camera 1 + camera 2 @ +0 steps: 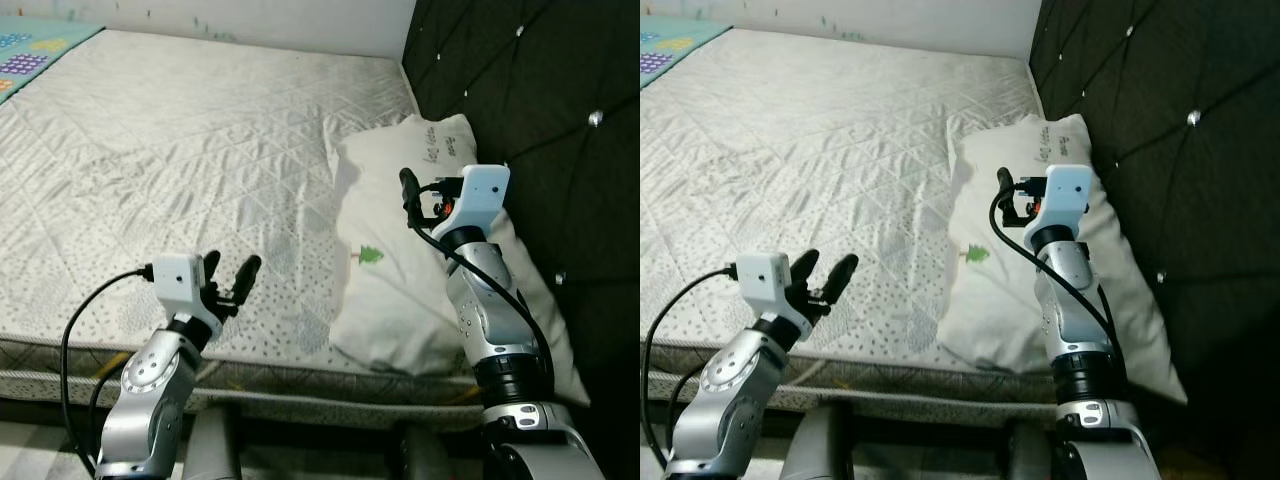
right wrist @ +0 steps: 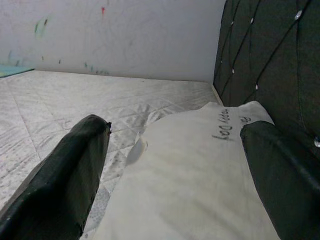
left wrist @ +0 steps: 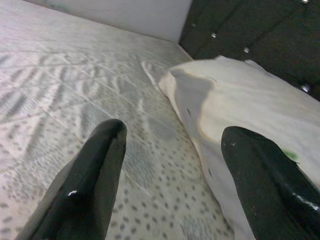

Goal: Clean up the room

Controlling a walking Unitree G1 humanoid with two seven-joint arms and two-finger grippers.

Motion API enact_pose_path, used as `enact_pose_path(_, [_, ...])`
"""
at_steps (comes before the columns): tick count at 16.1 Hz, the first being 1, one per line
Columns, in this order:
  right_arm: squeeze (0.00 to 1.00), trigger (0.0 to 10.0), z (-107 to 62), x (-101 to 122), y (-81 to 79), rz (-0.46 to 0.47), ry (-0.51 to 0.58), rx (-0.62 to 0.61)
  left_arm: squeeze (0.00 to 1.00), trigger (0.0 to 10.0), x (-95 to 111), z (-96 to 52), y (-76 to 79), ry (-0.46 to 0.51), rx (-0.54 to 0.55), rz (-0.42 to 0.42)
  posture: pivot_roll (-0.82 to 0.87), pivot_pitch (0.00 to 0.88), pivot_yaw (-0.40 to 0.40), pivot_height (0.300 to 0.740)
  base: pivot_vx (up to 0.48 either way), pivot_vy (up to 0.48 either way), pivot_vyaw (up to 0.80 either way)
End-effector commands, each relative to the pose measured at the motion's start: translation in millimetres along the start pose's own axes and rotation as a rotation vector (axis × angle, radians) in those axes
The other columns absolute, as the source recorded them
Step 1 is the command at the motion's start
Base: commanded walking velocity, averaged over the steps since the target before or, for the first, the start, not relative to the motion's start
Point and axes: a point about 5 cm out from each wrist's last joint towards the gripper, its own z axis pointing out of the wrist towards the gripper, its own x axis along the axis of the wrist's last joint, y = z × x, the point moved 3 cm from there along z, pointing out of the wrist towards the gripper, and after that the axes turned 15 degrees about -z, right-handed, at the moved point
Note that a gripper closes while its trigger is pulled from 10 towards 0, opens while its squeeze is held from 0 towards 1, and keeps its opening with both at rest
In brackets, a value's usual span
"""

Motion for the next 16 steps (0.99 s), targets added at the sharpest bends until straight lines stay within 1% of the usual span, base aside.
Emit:
enact_pose_path(1, [0.00,10.0,-2.8,0.7,5.3,-0.008,-0.002,-0.020,0.00,10.0,2.1,3.2,-4.2,0.019,0.042,0.011,0.01,0.000,-0.057,0.640,0.000,0.000,0.00])
enact_pose_path(4, [0.00,10.0,-9.9,-6.2,10.4,-0.022,-0.024,-0.043,0.00,10.0,7.2,8.3,-8.5,0.042,0.054,0.009,0.01,0.000,-0.061,0.673,0.000,0.000,0.00])
enact_pose_path(7, [0.00,10.0,-17.2,-10.9,10.1,-0.036,-0.036,-0.053,0.00,10.0,8.2,12.0,-11.4,0.052,0.058,0.002,0.01,0.000,-0.057,0.697,0.000,0.000,0.00])
enact_pose_path(8, [0.00,10.0,-20.6,-12.6,10.0,-0.039,-0.042,-0.059,0.00,10.0,8.1,13.5,-12.5,0.056,0.063,0.006,0.00,0.000,-0.054,0.715,0.000,0.000,0.00])
enact_pose_path(10, [0.00,10.0,-23.8,-14.6,12.4,-0.046,-0.048,-0.083,0.00,10.0,6.8,14.3,-13.8,0.057,0.064,0.008,-0.01,0.000,-0.040,0.734,0.000,0.000,0.00])
enact_pose_path(11, [0.00,10.0,-26.7,-16.1,14.5,-0.051,-0.053,-0.104,0.00,10.0,5.7,13.8,-14.1,0.053,0.060,0.010,-0.01,0.000,-0.031,0.740,0.000,0.000,0.00])
enact_pose_path(15, [0.00,10.0,-35.7,-23.8,19.6,-0.070,-0.085,-0.153,0.00,10.0,-1.4,13.8,-15.6,0.028,0.052,0.019,-0.02,0.000,-0.012,0.740,0.000,0.000,0.00])
enact_pose_path(16, [0.00,10.0,-42.6,-33.2,18.4,-0.085,-0.115,-0.158,0.00,10.0,-10.8,15.0,-14.9,-0.004,0.037,0.011,-0.02,0.000,-0.015,0.740,0.000,0.000,0.00])
